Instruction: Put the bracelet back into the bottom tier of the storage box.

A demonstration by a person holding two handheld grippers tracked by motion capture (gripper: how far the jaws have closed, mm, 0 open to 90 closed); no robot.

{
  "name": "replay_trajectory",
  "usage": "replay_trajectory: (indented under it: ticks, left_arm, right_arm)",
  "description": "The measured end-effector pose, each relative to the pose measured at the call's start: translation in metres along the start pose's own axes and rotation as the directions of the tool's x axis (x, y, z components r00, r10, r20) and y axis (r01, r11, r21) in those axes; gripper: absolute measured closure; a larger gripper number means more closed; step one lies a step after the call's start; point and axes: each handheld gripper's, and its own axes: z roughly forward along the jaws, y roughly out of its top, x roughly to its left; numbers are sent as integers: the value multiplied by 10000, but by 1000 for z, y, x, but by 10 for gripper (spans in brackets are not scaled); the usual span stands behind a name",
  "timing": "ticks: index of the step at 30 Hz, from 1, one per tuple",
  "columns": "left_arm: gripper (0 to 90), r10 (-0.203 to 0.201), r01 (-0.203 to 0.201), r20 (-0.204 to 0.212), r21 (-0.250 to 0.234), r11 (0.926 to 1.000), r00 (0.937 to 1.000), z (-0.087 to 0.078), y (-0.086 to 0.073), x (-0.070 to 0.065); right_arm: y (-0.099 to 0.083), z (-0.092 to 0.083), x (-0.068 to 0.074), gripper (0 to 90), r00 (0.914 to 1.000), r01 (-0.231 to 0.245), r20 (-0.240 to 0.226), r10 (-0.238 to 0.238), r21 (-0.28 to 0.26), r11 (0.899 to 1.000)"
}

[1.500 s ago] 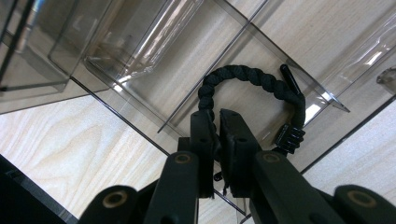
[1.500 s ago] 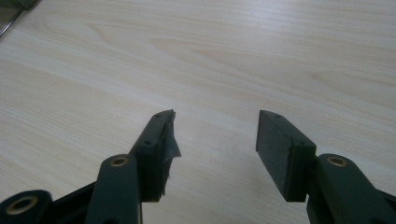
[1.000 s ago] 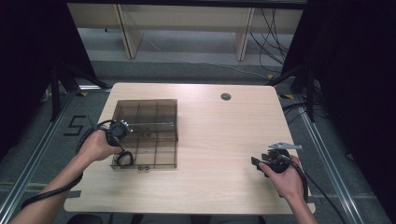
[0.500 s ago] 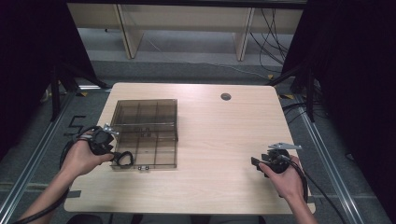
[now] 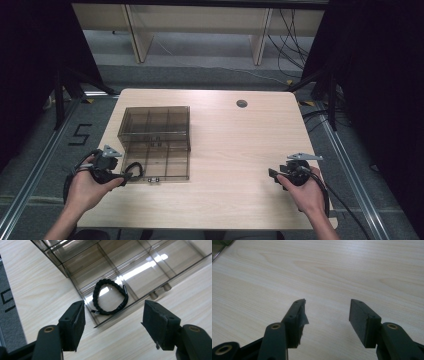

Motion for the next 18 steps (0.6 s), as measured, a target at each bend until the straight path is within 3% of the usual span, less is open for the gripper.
replay_trajectory:
  ticks: [7,8,11,12,18]
  left_arm:
    - [320,-220,214,-252,-223,9995,9994,11,-17,-17]
    - [319,-75,74,-327,-43,10000,9994,11,-18,-17]
    - [315,-193,182,-409,-272,9995,9990,17,-23,-22]
    - [313,-76,70,-459,-139,9999,9989,18,-23,-22]
    - [312,-441,406,-506,-669,9969,9977,23,-23,-23]
  right_arm:
    - [0,1,0,475,9999,122,-79,-124,-160,9998]
    - [0,1,0,475,9997,220,-41,-221,-222,9995]
    - [1,1,0,475,9996,258,-94,-260,-201,9995]
    - [1,1,0,475,9996,298,18,-298,-178,9994]
    - [1,2,0,475,9995,293,-71,-294,-150,9995]
